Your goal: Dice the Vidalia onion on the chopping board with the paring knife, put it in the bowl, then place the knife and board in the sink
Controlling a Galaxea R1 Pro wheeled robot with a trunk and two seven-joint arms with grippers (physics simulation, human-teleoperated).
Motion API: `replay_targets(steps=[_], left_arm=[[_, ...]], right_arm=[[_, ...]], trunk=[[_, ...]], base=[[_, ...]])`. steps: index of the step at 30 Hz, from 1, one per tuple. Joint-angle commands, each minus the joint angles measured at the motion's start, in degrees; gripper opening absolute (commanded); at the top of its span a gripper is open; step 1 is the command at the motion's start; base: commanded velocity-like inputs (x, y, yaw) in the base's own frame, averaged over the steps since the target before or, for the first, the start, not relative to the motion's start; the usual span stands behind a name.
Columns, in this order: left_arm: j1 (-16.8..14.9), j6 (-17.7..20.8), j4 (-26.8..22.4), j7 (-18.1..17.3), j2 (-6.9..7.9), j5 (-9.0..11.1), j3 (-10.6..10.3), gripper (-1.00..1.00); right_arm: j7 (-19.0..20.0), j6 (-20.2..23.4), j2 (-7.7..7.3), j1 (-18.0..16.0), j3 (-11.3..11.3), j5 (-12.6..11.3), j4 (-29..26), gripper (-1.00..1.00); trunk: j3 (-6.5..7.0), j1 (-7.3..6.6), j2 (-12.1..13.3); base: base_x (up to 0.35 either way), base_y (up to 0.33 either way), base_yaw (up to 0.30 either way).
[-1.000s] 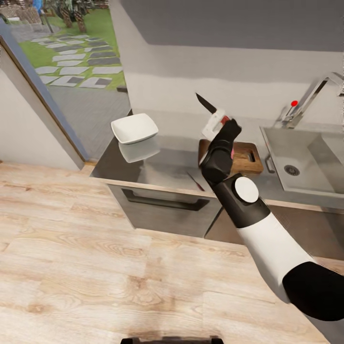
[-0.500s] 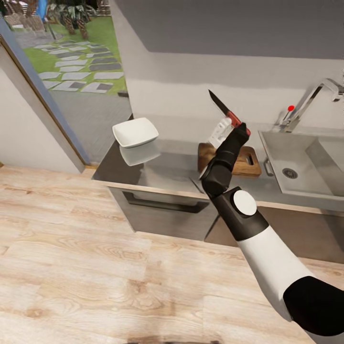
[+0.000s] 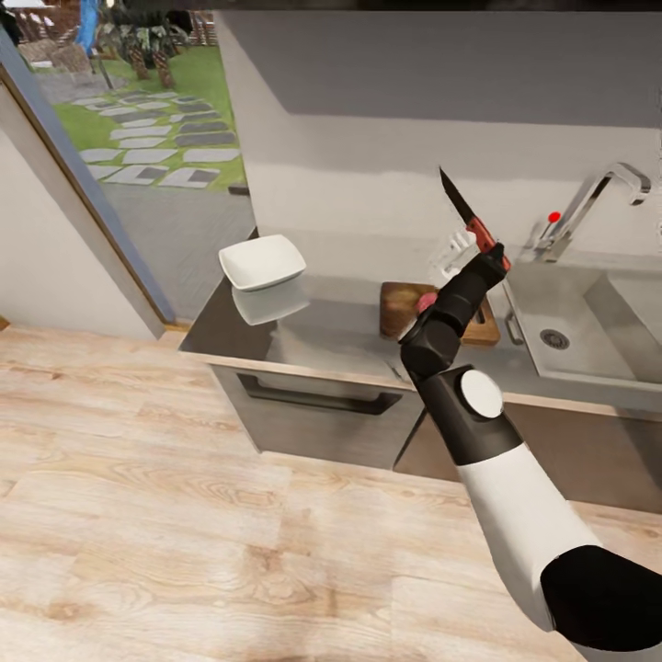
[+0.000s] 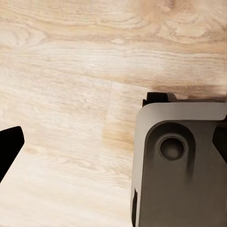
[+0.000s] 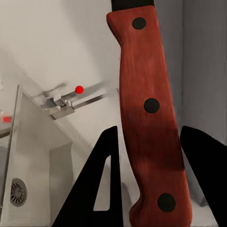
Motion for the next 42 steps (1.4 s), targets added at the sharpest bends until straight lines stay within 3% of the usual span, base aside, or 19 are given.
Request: replay_targets(steps=[1, 7, 17, 22, 34, 42], left_arm=[[-0.1, -0.4, 0.2, 0.1, -0.03, 0.4, -0.5, 1.0], [-0.1, -0.4, 0.2, 0.0, -0.04, 0.4, -0.5, 1.0], [-0.1, -0.5, 0.2, 0.0, -0.19, 0.5, -0.5, 1.0], [-0.1, -0.5, 0.2, 0.0, -0.51, 0.5, -0.5, 1.0], [-0.1, -0.5, 0.2, 0.0, -0.56, 0.5, -0.5, 1.0], [-0.1, -0.5, 0.2, 0.0, -0.56, 0.5, -0.4, 1.0]], right_arm=[[-0.7, 0.2, 0.03, 0.8, -0.5, -0.4, 0.0, -1.0], [-0.9, 0.1, 0.3, 2.6, -3.0, -0.5, 0.5, -1.0], [-2.4, 0.0, 0.81, 6.4, -3.4, -0.5, 0.8, -1.0], [-4.0, 0.0, 2.66, 7.7, -3.4, -0.6, 1.1, -1.0], [-6.6, -0.4, 4.82, 8.9, -3.4, -0.7, 5.8, -1.0], [-7.9, -1.2, 4.94, 9.4, -3.4, -3.9, 8.1, -1.0]], trunk=[[0.04, 0.02, -0.1], [0.59, 0.02, -0.1], [1.5, 0.02, -0.1], [1.96, 0.02, -0.1], [3.06, 0.02, -0.1], [3.79, 0.02, -0.1]], base=[[0.0, 0.0, 0.0], [0.0, 0.0, 0.0], [0.0, 0.0, 0.0], [0.0, 0.0, 0.0], [0.0, 0.0, 0.0], [0.005, 0.0, 0.0]])
